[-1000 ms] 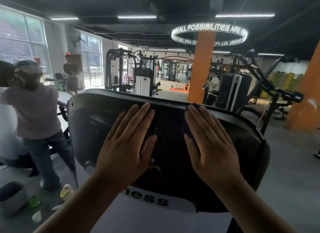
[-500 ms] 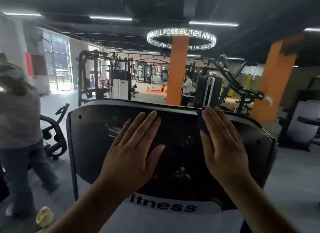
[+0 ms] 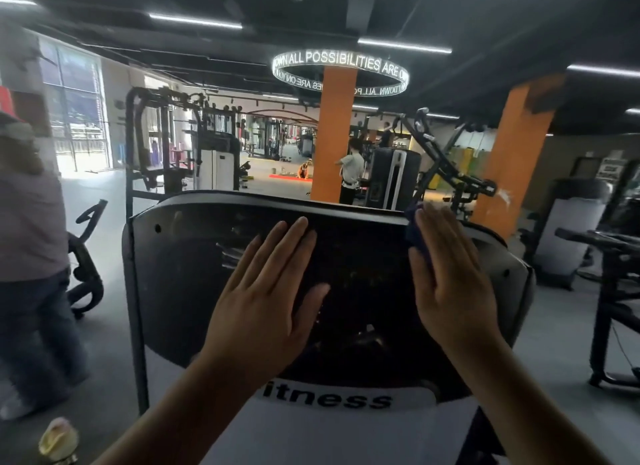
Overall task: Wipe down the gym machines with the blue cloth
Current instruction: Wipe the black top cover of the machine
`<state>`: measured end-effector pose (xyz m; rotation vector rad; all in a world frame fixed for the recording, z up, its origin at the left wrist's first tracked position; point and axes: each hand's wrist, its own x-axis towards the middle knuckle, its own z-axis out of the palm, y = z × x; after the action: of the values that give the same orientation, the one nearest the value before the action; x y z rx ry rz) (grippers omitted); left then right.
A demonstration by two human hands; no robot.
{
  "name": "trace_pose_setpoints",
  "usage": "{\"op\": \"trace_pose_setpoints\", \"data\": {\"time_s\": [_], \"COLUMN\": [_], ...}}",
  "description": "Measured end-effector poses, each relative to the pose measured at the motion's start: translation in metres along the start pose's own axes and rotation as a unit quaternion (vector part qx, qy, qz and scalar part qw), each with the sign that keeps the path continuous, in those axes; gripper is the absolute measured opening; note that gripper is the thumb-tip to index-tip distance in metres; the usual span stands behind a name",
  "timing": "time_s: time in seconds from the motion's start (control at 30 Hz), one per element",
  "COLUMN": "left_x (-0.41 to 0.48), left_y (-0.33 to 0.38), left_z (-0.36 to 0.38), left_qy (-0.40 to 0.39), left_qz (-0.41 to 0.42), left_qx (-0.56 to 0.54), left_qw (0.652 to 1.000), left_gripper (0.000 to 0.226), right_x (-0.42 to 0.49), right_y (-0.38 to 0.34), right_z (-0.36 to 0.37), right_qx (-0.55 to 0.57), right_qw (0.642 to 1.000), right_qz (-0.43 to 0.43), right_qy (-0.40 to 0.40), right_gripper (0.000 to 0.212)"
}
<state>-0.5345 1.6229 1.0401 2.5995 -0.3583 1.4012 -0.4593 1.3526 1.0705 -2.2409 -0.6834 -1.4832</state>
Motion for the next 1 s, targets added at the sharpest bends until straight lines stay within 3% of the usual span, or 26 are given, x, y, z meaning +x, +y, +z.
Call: {"op": "trace_pose_setpoints", "data": {"time_s": [0.1, 0.23, 0.3, 0.43, 0.53, 0.63, 0.8, 0.87, 1.0], "left_x": [0.000, 0.001, 0.001, -0.001, -0.002, -0.002, -0.002, -0.005, -0.013], "left_y": [0.007, 0.017, 0.018, 0.017, 0.020, 0.023, 0.013, 0.004, -0.015], "left_z": [0.003, 0.007, 0.007, 0.003, 0.005, 0.006, -0.001, -0.005, -0.013], "left_qy": [0.009, 0.030, 0.033, 0.037, 0.046, 0.042, 0.040, 0.039, 0.015], "left_qz": [-0.015, -0.035, -0.040, -0.067, -0.085, -0.091, -0.076, -0.079, -0.091], "left_qx": [-0.001, -0.004, -0.004, 0.006, 0.006, 0.005, 0.012, 0.013, 0.013], "left_qw": [1.000, 0.999, 0.999, 0.997, 0.995, 0.995, 0.996, 0.996, 0.996], "left_gripper": [0.071, 0.070, 0.068, 0.068, 0.068, 0.069, 0.067, 0.066, 0.066], "right_x": [0.007, 0.023, 0.032, 0.019, 0.016, 0.031, 0.058, 0.055, 0.035], "right_y": [-0.010, -0.031, -0.013, 0.045, 0.039, -0.002, -0.024, -0.006, 0.015], "right_z": [0.010, 0.019, 0.010, -0.013, -0.010, 0.010, 0.022, 0.010, -0.005], "right_qx": [0.002, 0.017, 0.009, -0.005, 0.018, 0.026, 0.007, -0.011, -0.010], "right_qw": [1.000, 0.973, 0.958, 0.971, 0.982, 0.970, 0.921, 0.920, 0.948], "right_qz": [-0.018, -0.228, -0.284, -0.228, -0.184, -0.239, -0.369, -0.374, -0.306], "right_qy": [0.021, -0.036, -0.051, -0.065, -0.049, -0.047, -0.121, -0.115, -0.087], "right_gripper": [0.052, 0.049, 0.050, 0.064, 0.061, 0.058, 0.061, 0.065, 0.075]}}
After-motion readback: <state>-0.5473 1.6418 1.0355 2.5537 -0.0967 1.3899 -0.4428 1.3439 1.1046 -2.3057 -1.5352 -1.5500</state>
